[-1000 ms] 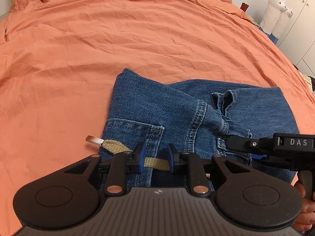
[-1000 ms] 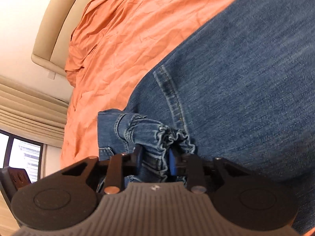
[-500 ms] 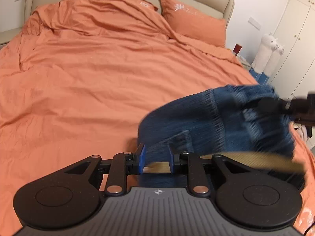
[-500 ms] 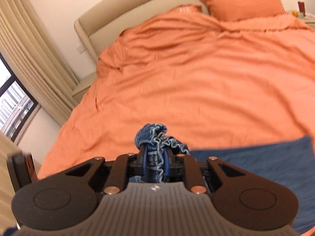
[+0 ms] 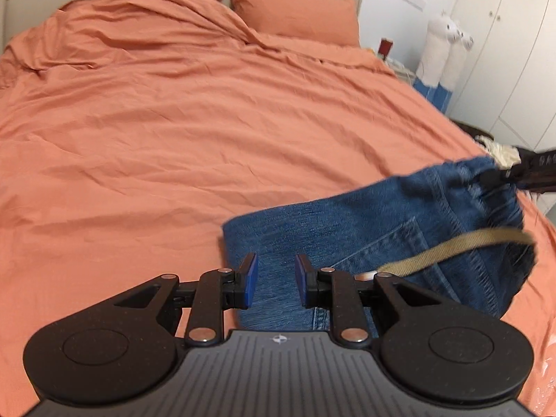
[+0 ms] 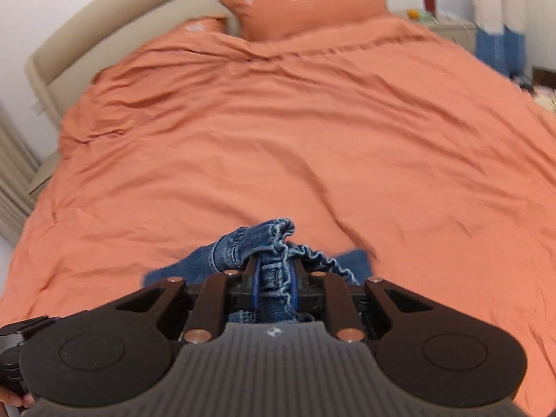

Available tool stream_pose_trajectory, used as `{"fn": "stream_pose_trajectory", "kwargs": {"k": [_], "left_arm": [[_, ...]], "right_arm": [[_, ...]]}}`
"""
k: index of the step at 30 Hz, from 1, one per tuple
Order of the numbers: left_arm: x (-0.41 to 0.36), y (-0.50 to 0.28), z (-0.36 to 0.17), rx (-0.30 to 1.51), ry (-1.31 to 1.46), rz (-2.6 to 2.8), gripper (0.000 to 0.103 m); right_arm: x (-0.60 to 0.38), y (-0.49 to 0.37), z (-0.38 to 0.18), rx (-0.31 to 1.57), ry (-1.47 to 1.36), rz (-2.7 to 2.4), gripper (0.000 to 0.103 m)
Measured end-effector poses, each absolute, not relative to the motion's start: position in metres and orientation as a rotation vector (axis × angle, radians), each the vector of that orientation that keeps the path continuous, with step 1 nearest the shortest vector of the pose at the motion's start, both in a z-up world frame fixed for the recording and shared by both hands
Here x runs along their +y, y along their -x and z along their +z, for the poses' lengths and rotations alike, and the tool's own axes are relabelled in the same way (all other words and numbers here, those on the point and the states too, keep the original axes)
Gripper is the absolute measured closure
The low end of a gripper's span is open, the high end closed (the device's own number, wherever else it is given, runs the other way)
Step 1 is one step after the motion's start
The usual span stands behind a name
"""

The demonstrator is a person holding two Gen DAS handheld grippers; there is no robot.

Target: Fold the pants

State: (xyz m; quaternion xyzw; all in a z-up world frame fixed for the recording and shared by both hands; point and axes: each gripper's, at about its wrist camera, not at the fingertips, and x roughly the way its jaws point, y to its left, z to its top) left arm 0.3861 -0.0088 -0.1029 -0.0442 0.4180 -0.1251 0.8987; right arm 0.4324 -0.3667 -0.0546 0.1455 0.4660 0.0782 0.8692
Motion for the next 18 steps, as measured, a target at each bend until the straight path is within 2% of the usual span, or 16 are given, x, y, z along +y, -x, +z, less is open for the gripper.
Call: {"fn": "stream_pose_trajectory", "kwargs": {"k": [7, 18], "left_arm": [[-0.034, -0.42, -0.143, 0.923, 0.037, -0.255, 0.077], [-0.052, -0.47, -0.185, 0.994, -0.083, -0.121, 0.078]], "right_arm": [[-0.411, -0.451, -0.138, 1.035, -0.41, 0.14, 0.091], [-0.409, -0.467, -0.179, 1.043, -0.339, 0.128, 0.085]]}}
